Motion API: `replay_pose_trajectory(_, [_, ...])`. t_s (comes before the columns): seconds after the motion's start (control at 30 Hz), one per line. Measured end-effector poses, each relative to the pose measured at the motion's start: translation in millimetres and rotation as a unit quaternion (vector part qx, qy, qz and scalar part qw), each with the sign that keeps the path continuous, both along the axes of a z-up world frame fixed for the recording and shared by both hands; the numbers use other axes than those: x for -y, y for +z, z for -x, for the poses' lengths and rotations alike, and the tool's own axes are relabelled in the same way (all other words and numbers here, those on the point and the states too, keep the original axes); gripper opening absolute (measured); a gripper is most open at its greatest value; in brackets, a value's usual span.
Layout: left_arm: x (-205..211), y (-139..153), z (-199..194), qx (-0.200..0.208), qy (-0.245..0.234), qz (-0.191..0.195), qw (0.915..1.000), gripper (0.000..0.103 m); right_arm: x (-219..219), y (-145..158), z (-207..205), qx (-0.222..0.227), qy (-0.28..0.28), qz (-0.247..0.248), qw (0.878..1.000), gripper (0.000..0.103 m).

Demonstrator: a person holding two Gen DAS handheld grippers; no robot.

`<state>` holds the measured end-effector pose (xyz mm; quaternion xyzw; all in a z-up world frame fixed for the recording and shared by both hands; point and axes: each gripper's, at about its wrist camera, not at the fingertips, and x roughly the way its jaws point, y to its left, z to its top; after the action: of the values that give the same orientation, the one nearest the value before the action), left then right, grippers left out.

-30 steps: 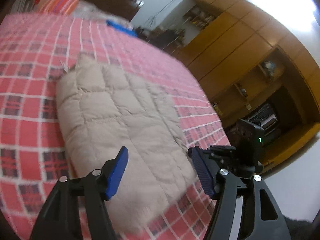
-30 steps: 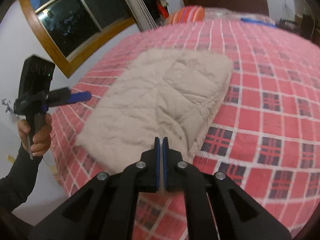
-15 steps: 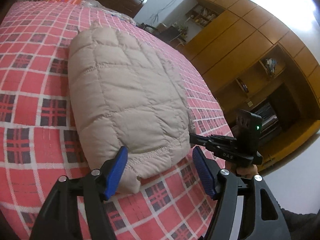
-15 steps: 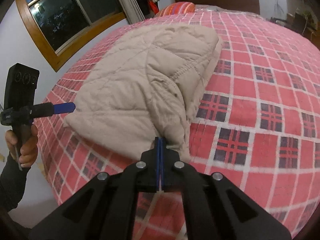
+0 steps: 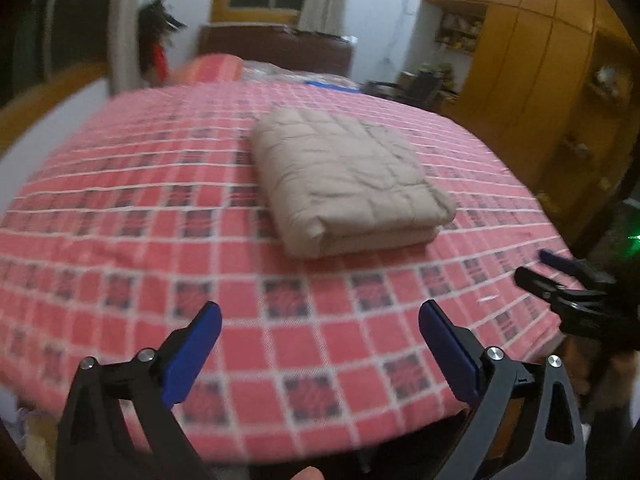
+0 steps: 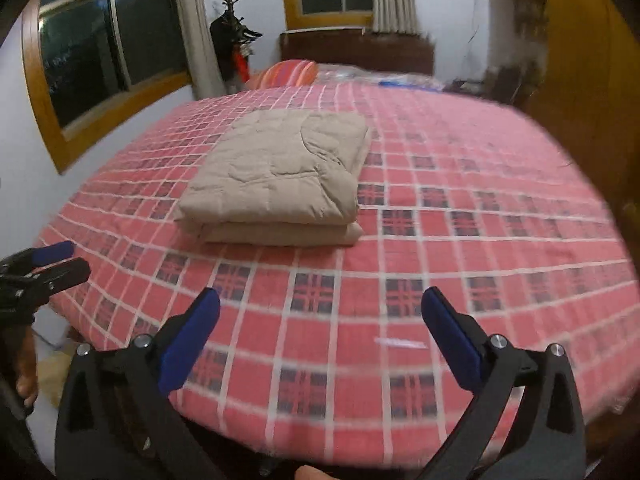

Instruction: Fold large clothes

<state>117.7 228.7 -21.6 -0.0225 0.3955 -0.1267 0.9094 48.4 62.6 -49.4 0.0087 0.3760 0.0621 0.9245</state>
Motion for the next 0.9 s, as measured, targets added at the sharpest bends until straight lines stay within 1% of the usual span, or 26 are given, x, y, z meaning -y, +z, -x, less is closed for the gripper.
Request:
replay_pose_trajectory(0.07, [-5.5,9.3,21.3,0.008,0.003,0.005,0.9999,0.099,-8.7,9.2,11.6,-0.021,0.003,-0.004,1.000,0.100])
replay_pose_trajectory(0.1, [-8.3,16.2,31.2,0.013,0.002,0.011,0.9998,0.099,-13.3,16.8,19.7,-0.023,0.016,-0.012,1.000,0.100])
replay_pose_trajectory(0.17, [-11.1,29.8,47.6,0.027,-0.006,0.019,0.9995,0.099,-15.4,33.8,35.4,-0.001,0.012,-0.019,1.000,0.100])
replay_pose_trajectory(0.27, [-11.8,49.9,64.6,0.045,-0.001,0.007,0.9990,0.099,-17.5,54.7,47.8,0.023,-0.006,0.000,1.000,0.100])
replay_pose_trajectory(0.33, [-12.3,61.9,72.5,0.055,0.000,0.010,0.9984,0.099,-19.2,67.8,58.0,0.041,-0.026,0.021,0.999,0.100])
replay_pose_trajectory(0.4, [-11.5,70.9,76.9,0.057,-0.003,0.020,0.9982,0.099,-21.0,75.0,63.1,0.034,-0.030,0.030,0.999,0.100])
replay_pose_trajectory(0.43, [-9.9,73.6,78.4,0.056,-0.002,0.019,0.9983,0.099,-22.4,76.9,65.2,0.031,-0.029,0.032,0.999,0.100])
replay_pose_trajectory(0.57, [2.3,73.7,81.9,0.055,-0.002,-0.001,0.9985,0.099,-27.8,79.1,72.6,0.036,-0.026,0.041,0.998,0.100])
replay_pose_trajectory(0.73, [9.7,65.7,80.9,0.037,-0.008,0.001,0.9993,0.099,-27.6,77.0,75.6,0.036,-0.027,0.037,0.998,0.100])
replay_pose_trajectory(0.9, [10.9,68.4,80.9,0.038,-0.004,-0.004,0.9992,0.099,-22.6,78.6,77.6,0.042,-0.036,0.029,0.998,0.100])
